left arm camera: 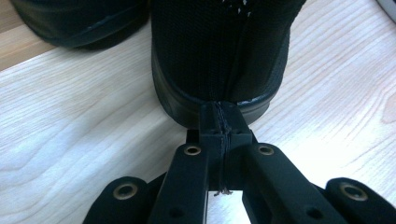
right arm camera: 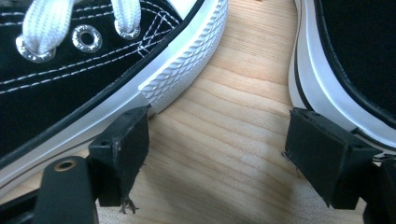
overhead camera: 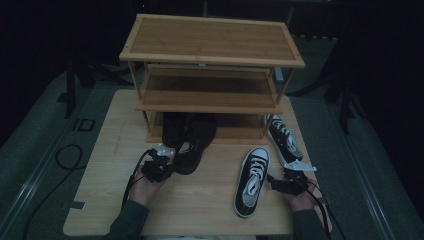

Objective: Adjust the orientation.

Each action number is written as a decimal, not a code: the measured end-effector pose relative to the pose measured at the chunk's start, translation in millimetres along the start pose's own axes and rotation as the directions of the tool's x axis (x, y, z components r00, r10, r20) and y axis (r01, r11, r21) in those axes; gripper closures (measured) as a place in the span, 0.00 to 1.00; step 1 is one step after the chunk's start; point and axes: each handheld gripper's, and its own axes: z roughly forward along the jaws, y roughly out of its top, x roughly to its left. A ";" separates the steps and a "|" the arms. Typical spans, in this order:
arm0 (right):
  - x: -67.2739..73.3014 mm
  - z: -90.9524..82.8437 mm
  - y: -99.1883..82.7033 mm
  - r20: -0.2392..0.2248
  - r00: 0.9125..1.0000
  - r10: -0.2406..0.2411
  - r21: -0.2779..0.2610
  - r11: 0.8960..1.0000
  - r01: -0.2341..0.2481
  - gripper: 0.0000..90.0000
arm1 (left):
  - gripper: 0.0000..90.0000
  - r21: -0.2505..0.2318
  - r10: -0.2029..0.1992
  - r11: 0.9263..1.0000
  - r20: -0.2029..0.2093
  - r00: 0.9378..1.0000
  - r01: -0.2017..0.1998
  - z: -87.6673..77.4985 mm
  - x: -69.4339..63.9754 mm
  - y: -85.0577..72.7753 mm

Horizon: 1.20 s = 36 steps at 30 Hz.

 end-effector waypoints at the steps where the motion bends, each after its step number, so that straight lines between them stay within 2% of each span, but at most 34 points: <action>1: 0.0 0.0 0.0 0.000 1.000 0.000 0.000 1.000 0.000 0.24 | 0.99 0.000 0.003 1.000 0.000 1.000 -0.003 0.5 -1.3 0.3; 15: 0.1 0.0 0.0 0.000 1.000 0.001 0.000 1.000 -0.001 0.24 | 0.98 -0.004 0.071 0.997 0.061 0.996 -0.071 16.2 -34.5 13.8; 18: 0.0 0.0 0.0 0.000 1.000 0.000 0.000 1.000 0.000 0.24 | 0.98 0.006 0.103 0.995 0.075 0.992 -0.104 19.5 -43.6 14.5; 21: 0.1 0.0 0.0 0.000 1.000 0.001 0.000 1.000 -0.001 0.24 | 0.98 0.033 0.138 0.990 0.068 0.988 -0.140 24.8 -51.9 13.0; 23: 0.0 0.0 0.0 0.000 1.000 0.000 0.000 1.000 0.000 0.24 | 0.98 0.061 0.138 0.988 0.043 0.990 -0.140 28.3 -54.2 10.8; 27: 0.0 0.0 0.0 0.000 1.000 0.000 0.000 1.000 0.000 0.24 | 0.98 0.083 0.135 0.987 0.032 0.990 -0.137 34.0 -51.5 8.4; 30: 0.1 0.0 0.0 0.000 1.000 0.000 0.000 1.000 0.000 0.24 | 0.99 0.087 0.121 0.988 0.038 0.992 -0.124 38.1 -50.5 10.5; 36: 0.0 0.0 0.0 0.000 1.000 0.000 0.000 1.000 0.000 0.24 | 0.99 0.083 0.131 0.988 0.035 0.991 -0.134 41.5 -57.8 19.4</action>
